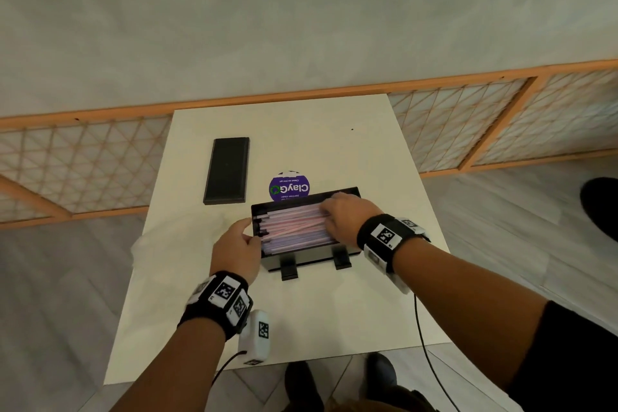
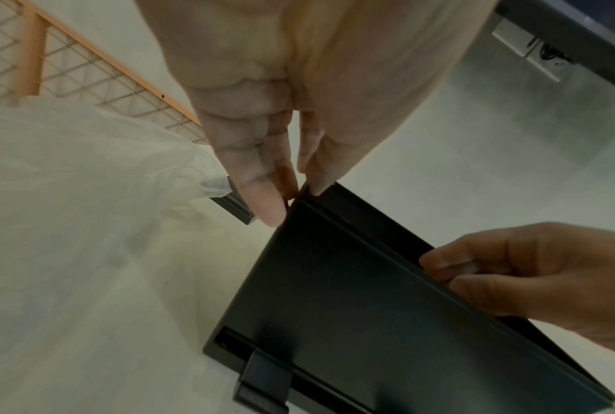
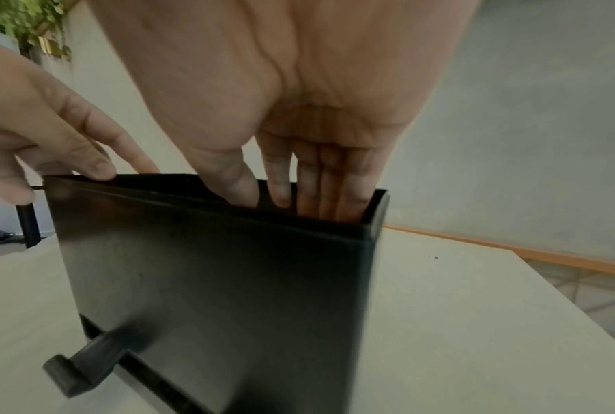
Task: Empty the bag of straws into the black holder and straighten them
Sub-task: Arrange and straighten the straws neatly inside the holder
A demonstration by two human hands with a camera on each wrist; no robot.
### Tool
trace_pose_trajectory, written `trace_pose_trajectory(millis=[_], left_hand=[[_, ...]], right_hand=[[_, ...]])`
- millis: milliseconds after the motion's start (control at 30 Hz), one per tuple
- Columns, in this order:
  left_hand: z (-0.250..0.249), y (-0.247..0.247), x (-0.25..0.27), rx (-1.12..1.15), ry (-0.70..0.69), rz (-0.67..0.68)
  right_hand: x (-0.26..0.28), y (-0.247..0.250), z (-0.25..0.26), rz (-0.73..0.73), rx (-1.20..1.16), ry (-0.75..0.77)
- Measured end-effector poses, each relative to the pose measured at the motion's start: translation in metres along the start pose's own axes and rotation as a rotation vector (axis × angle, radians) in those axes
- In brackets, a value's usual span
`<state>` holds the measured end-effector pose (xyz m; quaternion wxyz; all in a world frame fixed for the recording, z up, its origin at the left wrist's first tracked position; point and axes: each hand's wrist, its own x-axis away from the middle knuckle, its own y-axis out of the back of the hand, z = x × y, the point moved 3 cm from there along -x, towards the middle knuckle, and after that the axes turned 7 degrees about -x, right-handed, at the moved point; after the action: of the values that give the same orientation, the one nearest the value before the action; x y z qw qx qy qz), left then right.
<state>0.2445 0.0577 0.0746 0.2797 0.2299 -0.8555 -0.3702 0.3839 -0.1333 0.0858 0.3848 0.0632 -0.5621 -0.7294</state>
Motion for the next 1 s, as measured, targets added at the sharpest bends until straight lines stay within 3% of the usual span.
trace_pose_trajectory(millis=[233,433,600,800,1000], left_hand=[[0.004,-0.004,0.005,-0.023,0.027,-0.018],[0.006,-0.005,0.002,-0.030,0.033,-0.011],[0.008,-0.007,0.000,-0.040,0.033,-0.008],[0.006,-0.007,0.002,-0.032,0.037,-0.021],[0.007,-0.007,0.001,-0.024,0.047,-0.016]], right_hand=[[-0.012,-0.011,0.001,0.173,0.041,-0.087],[-0.023,0.001,0.014,0.122,0.058,0.023],[-0.026,-0.009,0.026,0.241,0.104,0.076],[-0.026,-0.004,0.028,0.165,0.056,0.058],[-0.019,-0.012,0.024,0.205,0.054,-0.011]])
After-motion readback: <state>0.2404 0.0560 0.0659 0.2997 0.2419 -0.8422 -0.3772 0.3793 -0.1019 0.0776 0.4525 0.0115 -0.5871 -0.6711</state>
